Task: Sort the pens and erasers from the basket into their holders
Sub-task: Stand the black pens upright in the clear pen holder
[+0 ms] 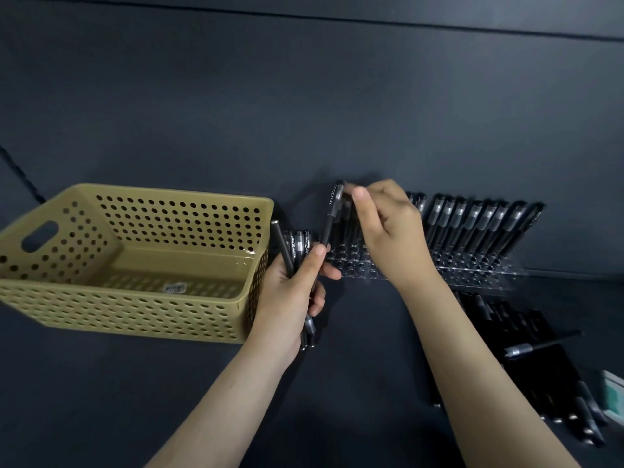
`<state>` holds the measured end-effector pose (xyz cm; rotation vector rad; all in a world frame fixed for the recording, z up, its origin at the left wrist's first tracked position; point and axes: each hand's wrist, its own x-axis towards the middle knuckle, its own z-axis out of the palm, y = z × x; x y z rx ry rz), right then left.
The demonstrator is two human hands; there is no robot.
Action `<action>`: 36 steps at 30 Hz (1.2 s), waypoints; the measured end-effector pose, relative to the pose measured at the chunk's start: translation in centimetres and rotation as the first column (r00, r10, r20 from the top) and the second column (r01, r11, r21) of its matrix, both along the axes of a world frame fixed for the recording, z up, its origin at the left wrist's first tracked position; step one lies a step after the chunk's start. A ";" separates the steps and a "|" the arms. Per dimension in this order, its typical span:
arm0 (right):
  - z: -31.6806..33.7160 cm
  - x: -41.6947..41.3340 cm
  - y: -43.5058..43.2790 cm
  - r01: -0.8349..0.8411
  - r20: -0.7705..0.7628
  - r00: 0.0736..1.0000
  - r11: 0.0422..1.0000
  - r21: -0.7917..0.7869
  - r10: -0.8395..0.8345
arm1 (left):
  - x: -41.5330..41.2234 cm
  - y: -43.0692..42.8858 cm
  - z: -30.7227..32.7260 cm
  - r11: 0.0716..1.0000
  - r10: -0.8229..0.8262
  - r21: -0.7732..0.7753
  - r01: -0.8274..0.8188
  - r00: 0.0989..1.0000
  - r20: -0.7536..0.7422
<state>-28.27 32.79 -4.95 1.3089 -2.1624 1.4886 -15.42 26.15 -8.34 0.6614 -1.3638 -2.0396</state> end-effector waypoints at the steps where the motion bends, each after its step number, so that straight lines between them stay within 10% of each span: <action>1: 0.5 0.2 0.1 -0.019 0.067 0.998 1.000 -0.006 0.019 | 0.0 0.0 0.0 1.000 -0.013 0.004 0.013 1.000 -0.005; 7: 1.9 0.5 1.0 -0.226 0.475 0.831 0.956 -0.190 0.291 | 0.2 0.2 0.3 0.988 -0.152 -0.015 0.152 0.988 0.005; 13: 2.4 -0.4 1.8 0.044 0.331 0.936 0.898 -0.437 0.116 | 0.3 -0.2 0.2 0.988 -0.140 -0.047 0.144 0.987 0.082; 36: 0.1 -0.8 1.1 0.058 -0.002 0.998 0.986 -0.158 -0.059 | 0.4 -0.3 0.0 0.978 -0.210 0.003 0.210 0.977 -0.024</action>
